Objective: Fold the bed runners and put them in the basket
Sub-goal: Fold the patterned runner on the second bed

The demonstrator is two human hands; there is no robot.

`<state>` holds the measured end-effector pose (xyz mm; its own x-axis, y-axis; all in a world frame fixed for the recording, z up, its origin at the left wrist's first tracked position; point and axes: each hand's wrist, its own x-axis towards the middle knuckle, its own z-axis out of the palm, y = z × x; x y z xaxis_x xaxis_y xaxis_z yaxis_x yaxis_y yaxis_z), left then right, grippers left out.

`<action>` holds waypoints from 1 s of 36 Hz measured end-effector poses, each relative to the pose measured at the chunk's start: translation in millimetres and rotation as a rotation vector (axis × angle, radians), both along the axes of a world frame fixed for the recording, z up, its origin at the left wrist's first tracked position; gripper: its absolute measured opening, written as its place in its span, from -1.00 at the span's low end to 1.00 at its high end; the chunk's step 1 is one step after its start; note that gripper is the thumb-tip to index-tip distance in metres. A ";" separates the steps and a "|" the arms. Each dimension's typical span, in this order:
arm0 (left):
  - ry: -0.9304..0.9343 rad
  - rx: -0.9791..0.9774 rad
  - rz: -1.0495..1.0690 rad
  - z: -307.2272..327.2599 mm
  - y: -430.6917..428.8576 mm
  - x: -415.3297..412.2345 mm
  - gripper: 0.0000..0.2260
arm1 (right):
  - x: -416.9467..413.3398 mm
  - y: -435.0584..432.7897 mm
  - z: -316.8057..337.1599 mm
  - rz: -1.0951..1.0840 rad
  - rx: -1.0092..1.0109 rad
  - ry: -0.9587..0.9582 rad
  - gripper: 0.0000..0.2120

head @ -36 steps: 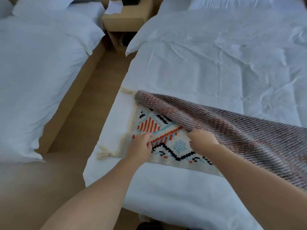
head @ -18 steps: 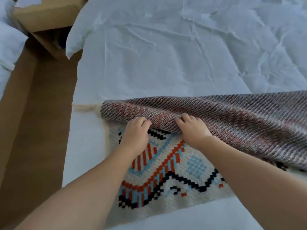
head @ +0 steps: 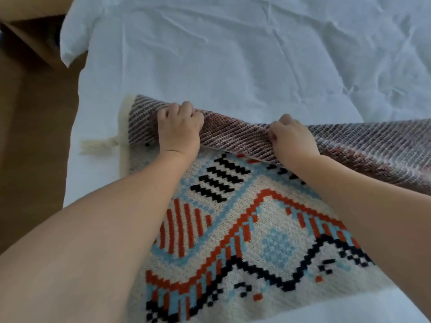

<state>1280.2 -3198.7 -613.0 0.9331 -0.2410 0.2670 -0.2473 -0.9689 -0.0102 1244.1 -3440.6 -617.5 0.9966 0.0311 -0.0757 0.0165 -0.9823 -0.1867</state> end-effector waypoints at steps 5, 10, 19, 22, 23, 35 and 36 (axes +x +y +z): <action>0.164 -0.034 -0.131 -10.5 -9.0 0.2 -0.71 | -15.0 5.8 -5.4 0.246 -0.022 0.006 -0.67; 0.295 -0.052 -0.323 -17.3 -7.2 -16.2 -0.58 | -21.6 11.2 -6.8 0.322 -0.154 0.146 -0.52; 0.259 -0.045 -0.278 -15.5 -9.6 -20.2 -0.56 | -16.8 13.7 16.7 0.044 0.374 0.061 -0.72; 0.242 -0.145 -0.248 -6.4 -17.9 -23.6 -0.61 | -20.6 13.1 22.0 0.041 0.385 0.064 -0.75; 0.255 -0.175 -0.245 -3.1 -18.5 -24.8 -0.64 | -22.3 13.3 23.4 0.037 0.383 0.056 -0.79; 0.340 0.040 -0.285 29.2 11.3 -60.2 -0.54 | -50.6 32.4 33.8 0.103 0.298 0.226 -0.77; 0.320 0.038 -0.313 30.3 16.0 -64.6 -0.53 | -54.6 32.8 34.6 0.116 0.282 0.229 -0.76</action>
